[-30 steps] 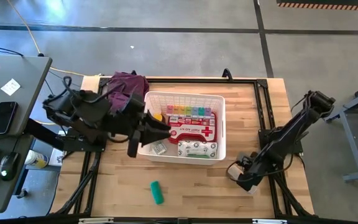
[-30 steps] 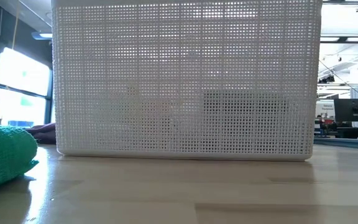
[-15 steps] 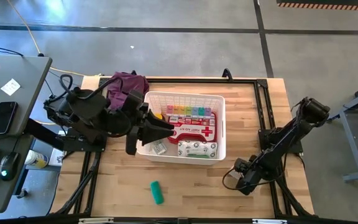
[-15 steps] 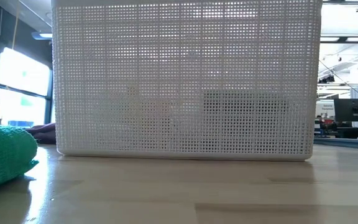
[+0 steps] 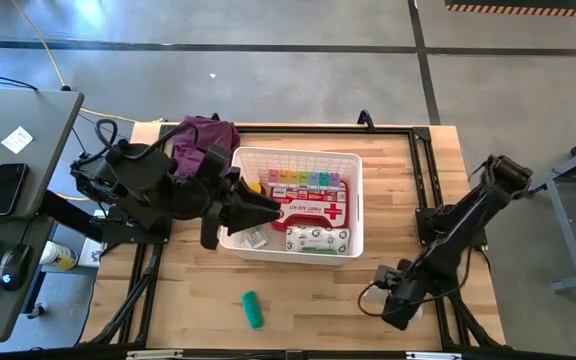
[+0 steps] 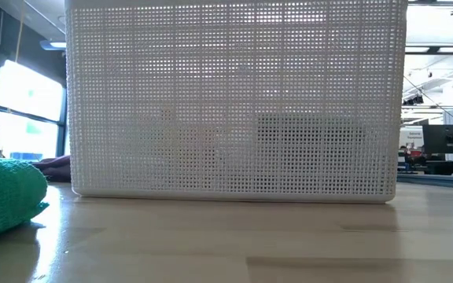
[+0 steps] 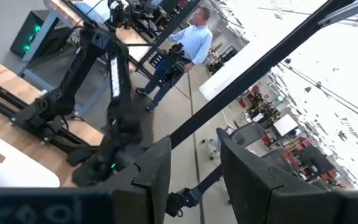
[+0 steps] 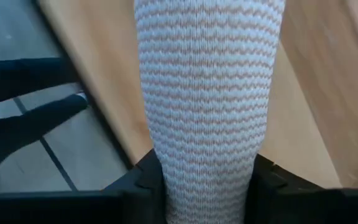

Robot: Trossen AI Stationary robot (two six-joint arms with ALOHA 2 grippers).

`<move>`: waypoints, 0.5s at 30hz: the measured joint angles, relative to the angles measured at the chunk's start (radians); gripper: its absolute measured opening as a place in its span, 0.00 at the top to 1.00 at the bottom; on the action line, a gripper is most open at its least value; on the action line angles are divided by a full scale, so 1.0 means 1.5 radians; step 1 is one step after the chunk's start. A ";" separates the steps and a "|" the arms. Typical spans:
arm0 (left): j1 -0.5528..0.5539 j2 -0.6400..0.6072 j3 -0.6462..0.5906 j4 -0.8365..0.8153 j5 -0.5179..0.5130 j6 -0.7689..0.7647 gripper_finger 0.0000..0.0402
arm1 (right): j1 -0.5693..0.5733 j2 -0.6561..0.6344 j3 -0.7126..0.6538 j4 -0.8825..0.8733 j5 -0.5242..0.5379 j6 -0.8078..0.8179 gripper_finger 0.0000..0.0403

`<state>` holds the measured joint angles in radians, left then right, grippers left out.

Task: Pick & place medical supplies in basket/bin
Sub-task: Put the white bandage into the white bin

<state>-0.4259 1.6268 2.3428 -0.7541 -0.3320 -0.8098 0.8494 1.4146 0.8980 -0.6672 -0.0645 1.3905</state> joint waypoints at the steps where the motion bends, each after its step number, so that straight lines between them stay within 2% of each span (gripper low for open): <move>1: 0.000 0.000 0.000 -0.002 0.003 -0.004 0.57 | 0.002 -0.007 0.034 -0.030 0.012 -0.009 0.69; 8: 0.000 0.000 0.000 0.006 0.010 -0.002 0.57 | -0.008 -0.024 0.295 -0.167 0.078 -0.105 0.68; 11: 0.000 0.000 0.000 0.016 0.010 0.024 0.57 | -0.040 -0.018 0.408 -0.271 0.122 -0.126 0.68; 15: 0.000 0.000 0.000 0.019 0.010 0.075 0.57 | -0.101 -0.010 0.537 -0.349 0.205 -0.200 0.68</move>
<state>-0.4255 1.6268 2.3428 -0.7259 -0.3171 -0.6969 0.6986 1.4002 1.7030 -1.1906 0.2434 1.0902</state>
